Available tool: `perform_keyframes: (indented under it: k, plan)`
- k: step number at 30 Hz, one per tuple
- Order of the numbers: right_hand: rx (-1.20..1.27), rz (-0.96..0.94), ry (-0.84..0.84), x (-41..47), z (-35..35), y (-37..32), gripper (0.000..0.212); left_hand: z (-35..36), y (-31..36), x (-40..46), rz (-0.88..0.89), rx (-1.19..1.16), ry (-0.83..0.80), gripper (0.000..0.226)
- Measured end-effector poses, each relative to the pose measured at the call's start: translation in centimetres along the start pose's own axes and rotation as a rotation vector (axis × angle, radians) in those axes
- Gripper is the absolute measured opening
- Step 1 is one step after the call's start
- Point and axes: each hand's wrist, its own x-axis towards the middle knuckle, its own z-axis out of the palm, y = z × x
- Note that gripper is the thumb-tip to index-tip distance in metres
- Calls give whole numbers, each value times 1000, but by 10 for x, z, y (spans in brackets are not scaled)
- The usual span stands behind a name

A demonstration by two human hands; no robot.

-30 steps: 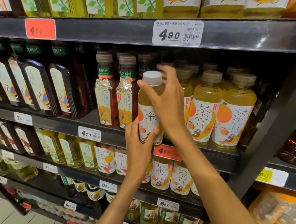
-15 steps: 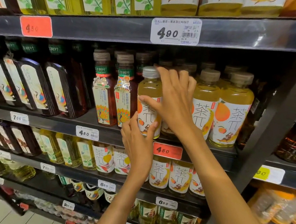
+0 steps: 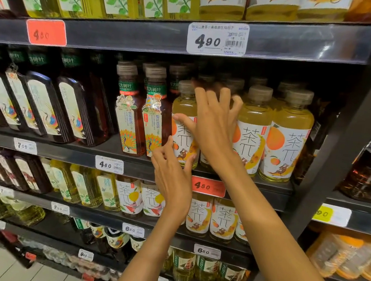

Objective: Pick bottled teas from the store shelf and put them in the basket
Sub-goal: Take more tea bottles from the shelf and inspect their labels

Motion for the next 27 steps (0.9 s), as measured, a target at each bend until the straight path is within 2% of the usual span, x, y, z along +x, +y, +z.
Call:
perform_keyframes:
  k: [6, 9, 11, 13, 15, 20, 23, 25, 27]
  plan:
    - [-32, -87, -19, 1, -6, 9, 56, -5, 5, 1, -71, -31, -28, 56]
    - [-30, -49, 141, 5, -16, 20, 43, -13, 12, 2, -161, -194, -59, 46]
    - [-62, 27, 166, 10, -21, 26, 39, -18, 19, 1, -98, -255, -58, 40]
    - [-74, 84, 34, 13, -20, 29, 48, -19, 26, 1, -40, -277, -102, 34]
    - [-58, 91, -21, 14, -20, 30, 54, -18, 29, -1, -1, -259, -162, 31]
    - [-8, 53, 46, 6, -28, 35, 47, -14, 24, -12, 80, -288, -252, 45]
    - [170, -58, 180, -3, -35, 34, 36, -14, 21, -13, 89, -405, -332, 57]
    - [452, -39, 102, -12, -38, 31, 40, -13, 19, -14, 74, -450, -353, 63]
    - [681, 70, -48, -22, -39, 27, 53, -14, 18, -15, 73, -475, -354, 65]
